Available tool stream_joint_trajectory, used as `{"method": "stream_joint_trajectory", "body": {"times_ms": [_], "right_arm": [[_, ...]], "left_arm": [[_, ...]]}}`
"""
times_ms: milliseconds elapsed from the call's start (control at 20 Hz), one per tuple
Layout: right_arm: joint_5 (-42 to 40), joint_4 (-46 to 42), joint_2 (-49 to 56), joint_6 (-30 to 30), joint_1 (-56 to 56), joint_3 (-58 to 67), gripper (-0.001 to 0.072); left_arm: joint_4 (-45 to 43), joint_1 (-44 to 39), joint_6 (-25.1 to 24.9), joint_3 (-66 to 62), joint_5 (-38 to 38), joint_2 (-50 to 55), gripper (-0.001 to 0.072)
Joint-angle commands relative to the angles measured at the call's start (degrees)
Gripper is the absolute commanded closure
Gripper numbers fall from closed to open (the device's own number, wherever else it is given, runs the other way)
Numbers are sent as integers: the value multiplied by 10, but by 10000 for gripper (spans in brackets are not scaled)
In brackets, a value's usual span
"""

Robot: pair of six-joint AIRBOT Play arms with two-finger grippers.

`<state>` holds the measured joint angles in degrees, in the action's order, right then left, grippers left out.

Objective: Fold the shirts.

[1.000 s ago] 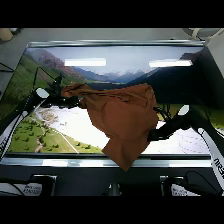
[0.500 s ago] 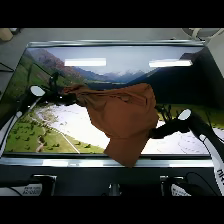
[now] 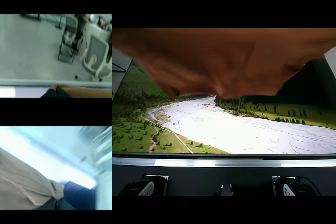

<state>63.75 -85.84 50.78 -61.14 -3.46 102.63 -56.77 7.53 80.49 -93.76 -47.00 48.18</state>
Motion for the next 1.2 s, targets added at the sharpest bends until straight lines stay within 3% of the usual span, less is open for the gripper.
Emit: {"method": "stream_joint_trajectory", "body": {"times_ms": [0, 350, 600, 750, 900, 1000, 1150], "right_arm": [[-4, -64, -54, -23, 0, 130, 693], [96, -63, -44, -23, 0, 130, 695], [207, -62, 26, -14, 0, 130, 695], [291, -38, 140, 13, 0, 130, 695], [338, 3, 296, 11, 0, 127, 695], [328, 37, 408, 2, 2, 127, 695], [236, 94, 537, -21, 2, 127, 695]], "left_arm": [[-43, 26, 51, -48, 14, -120, 682], [-74, 26, 57, -48, -9, -148, 682], [-136, 26, 70, -38, -163, -86, 682], [-173, 26, 67, 15, -236, -14, 681], [-174, 25, 36, 104, -230, 71, 682], [-174, 26, 33, 151, -198, 145, 682], [-167, 25, 33, 155, -143, 276, 682]]}}
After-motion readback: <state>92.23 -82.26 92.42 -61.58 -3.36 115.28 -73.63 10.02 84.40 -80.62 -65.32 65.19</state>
